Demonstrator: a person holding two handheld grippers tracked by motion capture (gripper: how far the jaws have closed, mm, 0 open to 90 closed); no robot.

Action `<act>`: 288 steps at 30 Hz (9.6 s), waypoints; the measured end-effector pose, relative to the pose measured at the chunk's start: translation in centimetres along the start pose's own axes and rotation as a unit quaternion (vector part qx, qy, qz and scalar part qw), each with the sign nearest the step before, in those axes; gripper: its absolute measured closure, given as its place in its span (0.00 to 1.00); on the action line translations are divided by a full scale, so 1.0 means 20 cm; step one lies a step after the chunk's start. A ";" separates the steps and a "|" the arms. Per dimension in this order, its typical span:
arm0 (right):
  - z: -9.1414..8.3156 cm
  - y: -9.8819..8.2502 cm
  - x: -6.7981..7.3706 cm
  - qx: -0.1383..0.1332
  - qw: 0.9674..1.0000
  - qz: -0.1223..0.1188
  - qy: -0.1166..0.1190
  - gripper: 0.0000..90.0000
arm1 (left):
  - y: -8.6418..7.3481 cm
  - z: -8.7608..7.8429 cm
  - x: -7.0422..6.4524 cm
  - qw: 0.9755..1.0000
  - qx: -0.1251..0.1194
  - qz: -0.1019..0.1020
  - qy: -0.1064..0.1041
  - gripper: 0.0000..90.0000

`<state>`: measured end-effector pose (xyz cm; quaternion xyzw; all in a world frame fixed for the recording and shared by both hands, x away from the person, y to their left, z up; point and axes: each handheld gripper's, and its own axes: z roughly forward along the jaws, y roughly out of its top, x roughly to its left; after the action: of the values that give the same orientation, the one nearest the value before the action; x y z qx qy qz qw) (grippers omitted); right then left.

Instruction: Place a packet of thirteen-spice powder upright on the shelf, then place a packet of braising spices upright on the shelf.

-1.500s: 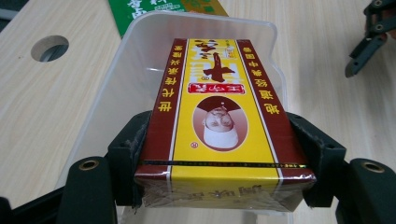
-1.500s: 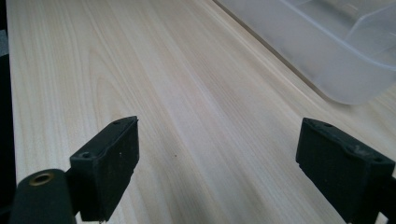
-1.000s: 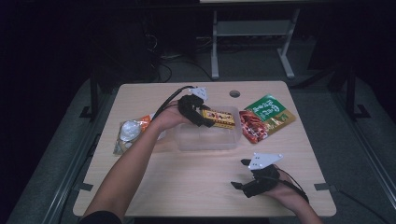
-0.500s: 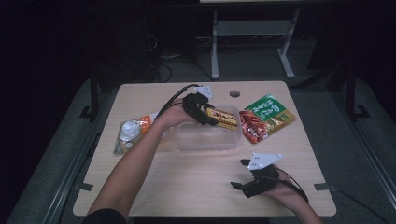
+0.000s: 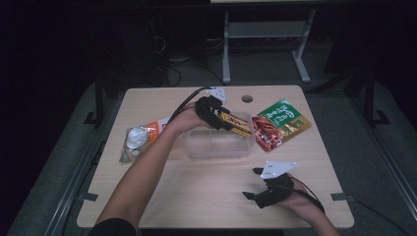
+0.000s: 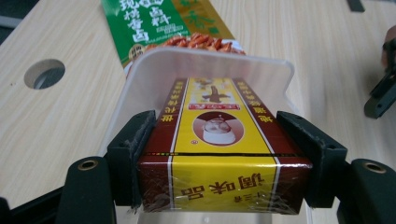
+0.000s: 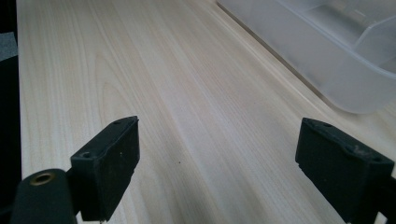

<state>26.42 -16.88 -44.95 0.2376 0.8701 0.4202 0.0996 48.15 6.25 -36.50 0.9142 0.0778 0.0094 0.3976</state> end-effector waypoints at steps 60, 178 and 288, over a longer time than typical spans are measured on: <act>0.02 0.01 0.00 0.002 1.000 -0.005 0.007 0.15 | 0.19 0.26 0.03 1.000 0.002 0.002 -0.023 0.29; 0.37 0.16 -1.24 0.025 0.947 0.212 -0.240 1.00 | -1.02 -0.40 -0.87 0.985 -0.019 -0.137 0.101 0.16; -0.17 -0.26 -0.91 0.064 0.944 0.199 -0.257 1.00 | -0.98 -0.28 -0.91 0.991 0.015 -0.124 0.058 0.16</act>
<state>39.29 -31.10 -47.23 0.5117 0.7748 0.3000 0.2188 27.11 20.69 -46.16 0.9011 0.2134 0.0122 0.3771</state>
